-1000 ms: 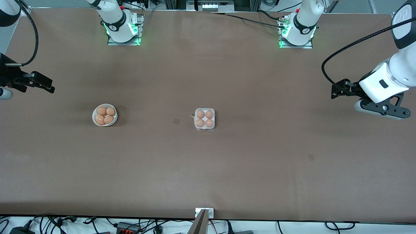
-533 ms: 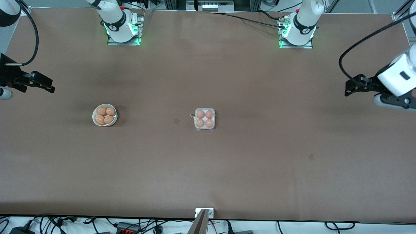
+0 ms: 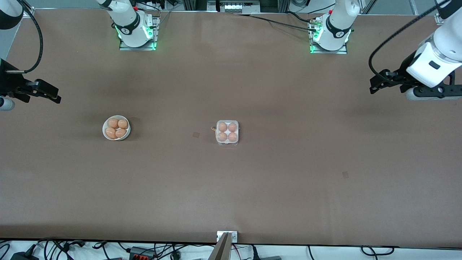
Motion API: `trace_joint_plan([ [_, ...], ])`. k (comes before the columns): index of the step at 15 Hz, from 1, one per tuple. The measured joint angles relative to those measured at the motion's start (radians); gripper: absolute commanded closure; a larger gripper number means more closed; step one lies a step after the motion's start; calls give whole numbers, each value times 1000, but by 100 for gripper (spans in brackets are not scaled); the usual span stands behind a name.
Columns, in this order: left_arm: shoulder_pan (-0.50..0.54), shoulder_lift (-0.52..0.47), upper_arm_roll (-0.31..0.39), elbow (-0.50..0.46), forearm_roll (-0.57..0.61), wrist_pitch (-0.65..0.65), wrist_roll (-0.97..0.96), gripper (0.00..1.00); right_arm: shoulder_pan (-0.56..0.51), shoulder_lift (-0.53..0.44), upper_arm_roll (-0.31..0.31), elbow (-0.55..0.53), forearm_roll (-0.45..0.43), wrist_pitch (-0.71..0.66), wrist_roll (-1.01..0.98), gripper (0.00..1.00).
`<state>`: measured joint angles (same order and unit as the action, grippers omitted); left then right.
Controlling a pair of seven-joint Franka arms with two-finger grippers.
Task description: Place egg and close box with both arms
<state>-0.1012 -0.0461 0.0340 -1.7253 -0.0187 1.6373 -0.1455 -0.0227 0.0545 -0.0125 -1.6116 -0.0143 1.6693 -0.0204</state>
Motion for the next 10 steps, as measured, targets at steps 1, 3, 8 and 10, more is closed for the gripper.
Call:
trace_joint_plan([
  [1,14,0,0,-4,0,0,1,0,0,0,0,0,0,0,0,0],
  [3,26,1,-9,-6,0,1,3,0,0,0,0,0,0,0,0,0],
  [8,72,1,-78,-6,0,21,1,0,0,0,0,0,0,0,0,0],
  [10,74,1,-83,-6,0,23,1,0,0,0,0,0,0,0,0,0],
])
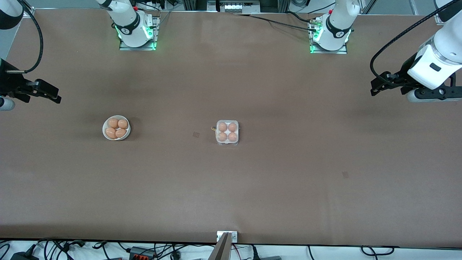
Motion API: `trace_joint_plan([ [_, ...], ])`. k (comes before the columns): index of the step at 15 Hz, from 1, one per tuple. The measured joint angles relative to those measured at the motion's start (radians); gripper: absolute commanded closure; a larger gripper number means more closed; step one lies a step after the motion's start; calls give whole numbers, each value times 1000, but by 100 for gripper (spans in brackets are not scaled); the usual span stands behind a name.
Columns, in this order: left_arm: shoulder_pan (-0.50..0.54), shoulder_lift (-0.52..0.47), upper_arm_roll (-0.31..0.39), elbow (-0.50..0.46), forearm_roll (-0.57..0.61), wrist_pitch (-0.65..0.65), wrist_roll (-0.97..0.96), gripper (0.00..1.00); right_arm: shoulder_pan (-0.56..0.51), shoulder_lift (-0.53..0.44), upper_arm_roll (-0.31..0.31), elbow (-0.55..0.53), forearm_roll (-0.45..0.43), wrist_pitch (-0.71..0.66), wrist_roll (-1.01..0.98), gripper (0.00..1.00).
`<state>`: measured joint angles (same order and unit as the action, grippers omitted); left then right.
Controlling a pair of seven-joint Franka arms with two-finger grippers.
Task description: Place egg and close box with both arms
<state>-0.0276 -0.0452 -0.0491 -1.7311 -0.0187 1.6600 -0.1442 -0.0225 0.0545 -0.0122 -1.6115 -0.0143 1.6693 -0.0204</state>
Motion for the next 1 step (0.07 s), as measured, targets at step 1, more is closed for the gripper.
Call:
trace_joint_plan([
  [1,0,0,-1,0,0,1,0,0,0,0,0,0,0,0,0,0],
])
